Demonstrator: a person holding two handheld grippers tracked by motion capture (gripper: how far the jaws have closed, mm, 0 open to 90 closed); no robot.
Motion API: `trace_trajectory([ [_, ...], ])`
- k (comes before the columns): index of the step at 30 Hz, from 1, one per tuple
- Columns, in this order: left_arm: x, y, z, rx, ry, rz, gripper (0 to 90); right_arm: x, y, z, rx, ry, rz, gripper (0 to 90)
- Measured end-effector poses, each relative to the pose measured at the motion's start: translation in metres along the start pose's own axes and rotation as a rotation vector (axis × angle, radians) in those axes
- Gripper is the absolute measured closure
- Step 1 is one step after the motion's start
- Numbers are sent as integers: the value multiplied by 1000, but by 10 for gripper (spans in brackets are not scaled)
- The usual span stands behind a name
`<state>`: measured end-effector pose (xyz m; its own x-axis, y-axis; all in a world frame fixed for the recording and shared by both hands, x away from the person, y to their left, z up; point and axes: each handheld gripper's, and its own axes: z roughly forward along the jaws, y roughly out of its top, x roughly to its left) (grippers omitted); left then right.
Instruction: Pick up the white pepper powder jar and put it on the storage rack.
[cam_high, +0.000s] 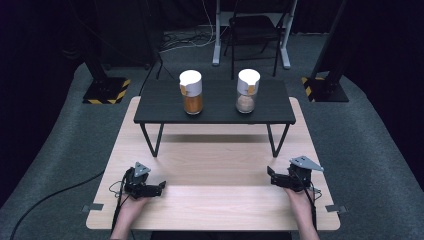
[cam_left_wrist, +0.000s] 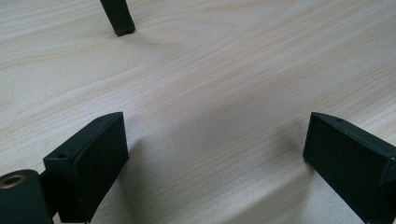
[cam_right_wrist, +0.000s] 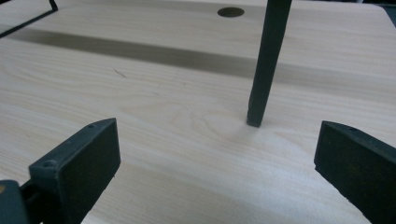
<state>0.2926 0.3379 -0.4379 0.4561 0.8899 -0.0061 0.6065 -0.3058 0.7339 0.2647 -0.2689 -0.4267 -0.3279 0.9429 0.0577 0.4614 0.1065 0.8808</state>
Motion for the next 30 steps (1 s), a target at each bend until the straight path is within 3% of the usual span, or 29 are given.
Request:
trace_trajectory([
  [7, 0, 0, 0, 0, 0, -1, 60, 1, -8, 4, 13, -9, 1, 0],
  [16, 0, 0, 0, -1, 1, 0, 60, 0, -15, 11, 89, -28, 8, 0],
  [26, 0, 0, 0, -1, 2, -1, 60, -2, 2, 22, 225, -26, 17, 22],
  [30, 0, 0, 0, 0, 2, 0, 61, 1, 4, 23, 242, -37, -1, 21],
])
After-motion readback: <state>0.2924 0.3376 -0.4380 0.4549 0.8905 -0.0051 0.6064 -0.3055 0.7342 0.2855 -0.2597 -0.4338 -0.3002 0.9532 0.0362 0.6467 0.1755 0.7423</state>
